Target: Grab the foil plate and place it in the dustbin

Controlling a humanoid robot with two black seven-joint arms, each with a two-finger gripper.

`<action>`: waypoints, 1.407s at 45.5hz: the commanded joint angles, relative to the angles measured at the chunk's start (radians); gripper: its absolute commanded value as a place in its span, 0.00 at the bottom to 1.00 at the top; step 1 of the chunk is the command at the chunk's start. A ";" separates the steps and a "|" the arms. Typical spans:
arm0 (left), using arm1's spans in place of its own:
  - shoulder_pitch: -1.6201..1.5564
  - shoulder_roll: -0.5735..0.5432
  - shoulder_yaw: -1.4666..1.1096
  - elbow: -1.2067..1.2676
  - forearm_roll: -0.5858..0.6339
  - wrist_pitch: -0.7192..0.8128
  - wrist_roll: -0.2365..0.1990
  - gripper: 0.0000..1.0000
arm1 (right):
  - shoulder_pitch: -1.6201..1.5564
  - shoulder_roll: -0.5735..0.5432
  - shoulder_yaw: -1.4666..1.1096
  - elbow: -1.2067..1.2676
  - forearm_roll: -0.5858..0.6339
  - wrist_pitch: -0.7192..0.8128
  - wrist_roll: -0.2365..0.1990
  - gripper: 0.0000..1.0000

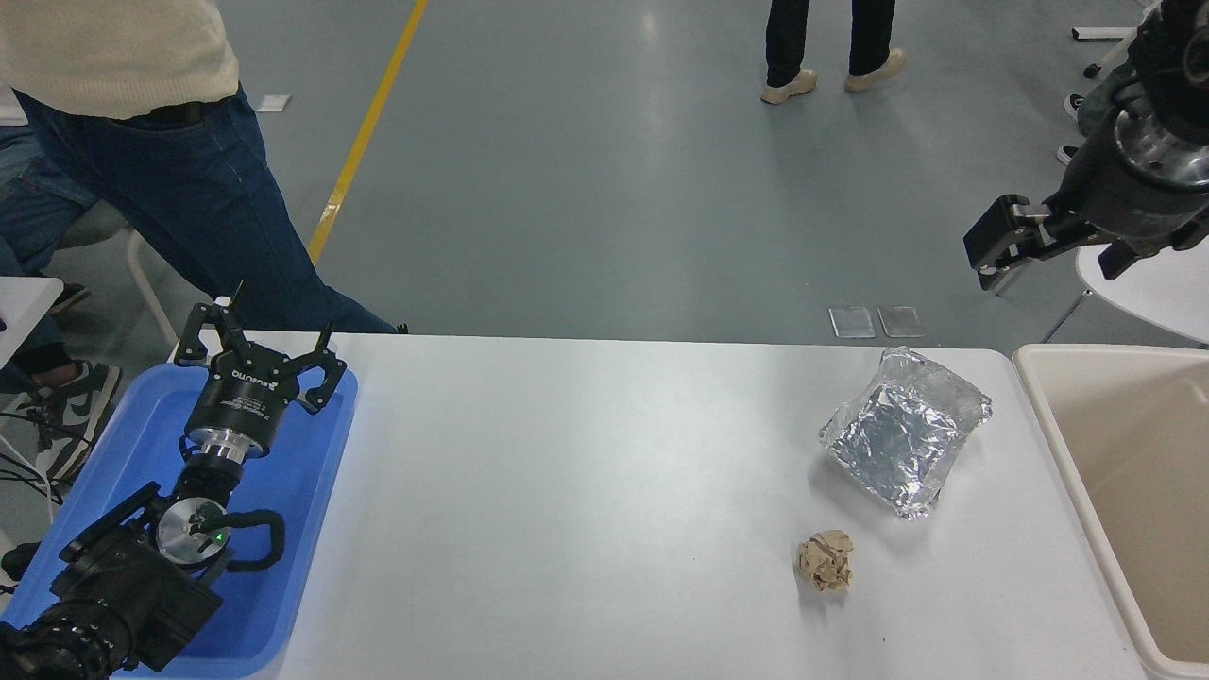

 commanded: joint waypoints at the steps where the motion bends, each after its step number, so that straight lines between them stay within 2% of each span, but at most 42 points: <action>1: 0.000 0.001 0.000 0.000 0.000 0.000 -0.001 1.00 | 0.017 0.003 0.005 0.000 0.000 0.000 0.000 1.00; 29: 0.002 0.001 -0.002 0.000 0.000 0.000 -0.001 1.00 | 0.010 -0.005 0.001 0.000 0.003 0.000 0.003 1.00; 64: 0.002 0.001 0.000 0.000 0.000 0.000 -0.001 1.00 | -0.317 -0.042 0.080 -0.020 0.167 -0.020 0.003 1.00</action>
